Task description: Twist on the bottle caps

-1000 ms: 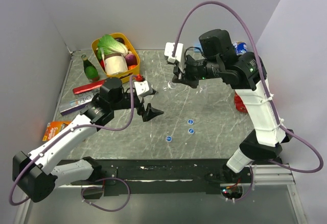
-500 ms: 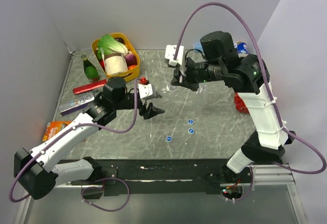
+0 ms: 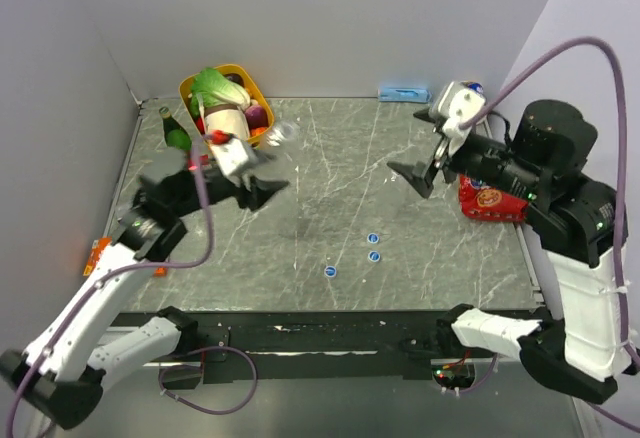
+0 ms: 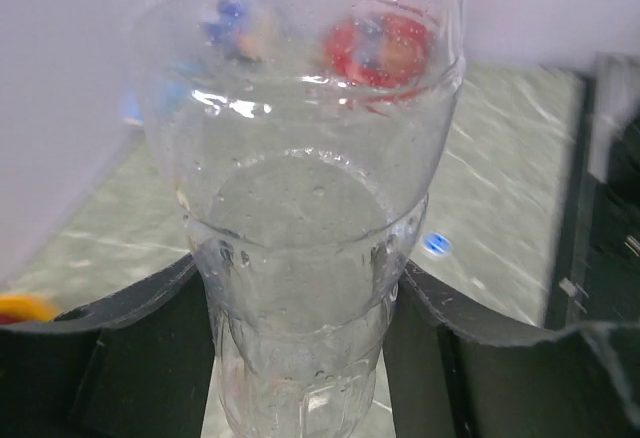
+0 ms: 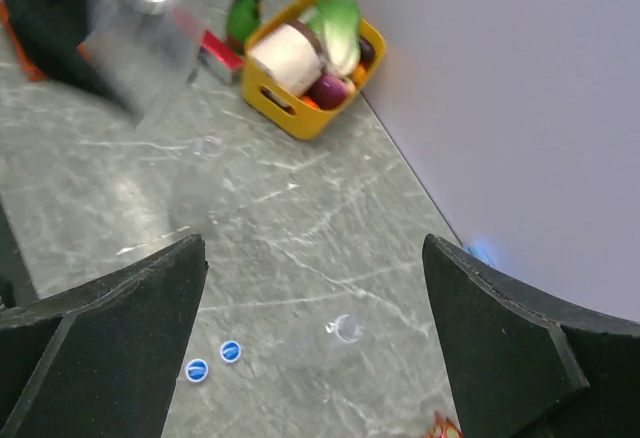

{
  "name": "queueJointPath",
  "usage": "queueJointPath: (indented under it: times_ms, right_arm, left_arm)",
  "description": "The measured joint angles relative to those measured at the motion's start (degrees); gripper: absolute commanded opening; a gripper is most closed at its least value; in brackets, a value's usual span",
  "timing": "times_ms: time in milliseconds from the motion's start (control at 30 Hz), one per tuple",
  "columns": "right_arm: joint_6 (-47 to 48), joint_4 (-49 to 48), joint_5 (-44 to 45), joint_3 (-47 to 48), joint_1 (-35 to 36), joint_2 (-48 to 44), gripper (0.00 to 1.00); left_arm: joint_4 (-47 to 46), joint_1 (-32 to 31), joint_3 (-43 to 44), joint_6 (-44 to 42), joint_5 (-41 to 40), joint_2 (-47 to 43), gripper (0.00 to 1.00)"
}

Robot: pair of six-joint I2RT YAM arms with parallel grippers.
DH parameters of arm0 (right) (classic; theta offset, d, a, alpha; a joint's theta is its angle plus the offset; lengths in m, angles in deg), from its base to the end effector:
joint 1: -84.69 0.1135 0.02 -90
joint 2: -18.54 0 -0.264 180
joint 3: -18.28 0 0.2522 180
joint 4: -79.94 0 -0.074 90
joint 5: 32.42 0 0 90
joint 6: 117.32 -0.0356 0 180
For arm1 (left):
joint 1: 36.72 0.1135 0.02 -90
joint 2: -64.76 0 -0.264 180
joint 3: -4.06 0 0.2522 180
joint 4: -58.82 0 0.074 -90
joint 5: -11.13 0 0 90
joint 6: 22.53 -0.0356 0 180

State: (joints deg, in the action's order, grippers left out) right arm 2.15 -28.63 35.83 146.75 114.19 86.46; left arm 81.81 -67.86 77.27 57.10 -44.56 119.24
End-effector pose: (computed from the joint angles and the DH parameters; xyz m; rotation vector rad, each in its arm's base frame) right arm 0.1240 0.0853 0.5575 -1.0950 1.3764 0.3341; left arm 0.1682 -0.1250 0.4017 1.0101 1.3530 -0.7644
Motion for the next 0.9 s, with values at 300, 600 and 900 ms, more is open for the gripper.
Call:
queueJointPath:
  times_ms: [300, 600, 900]
  right_arm:
    - [13.5, -3.3, -6.7, -27.2, 6.5, 2.6, 0.64]
    - [32.9, -7.3, -1.1, -49.7, 18.3, 15.0, 0.48]
    - [42.9, -19.6, -0.1, -55.7, 20.3, 22.6, 0.49]
  left_arm:
    - [-4.2, 17.4, -1.5, 8.7, -12.2, -12.3, 0.01]
    - [-2.7, 31.1, -12.9, 16.2, -15.8, -22.6, 0.01]
    - [1.5, 34.2, -17.1, 18.6, -15.1, -23.8, 0.01]
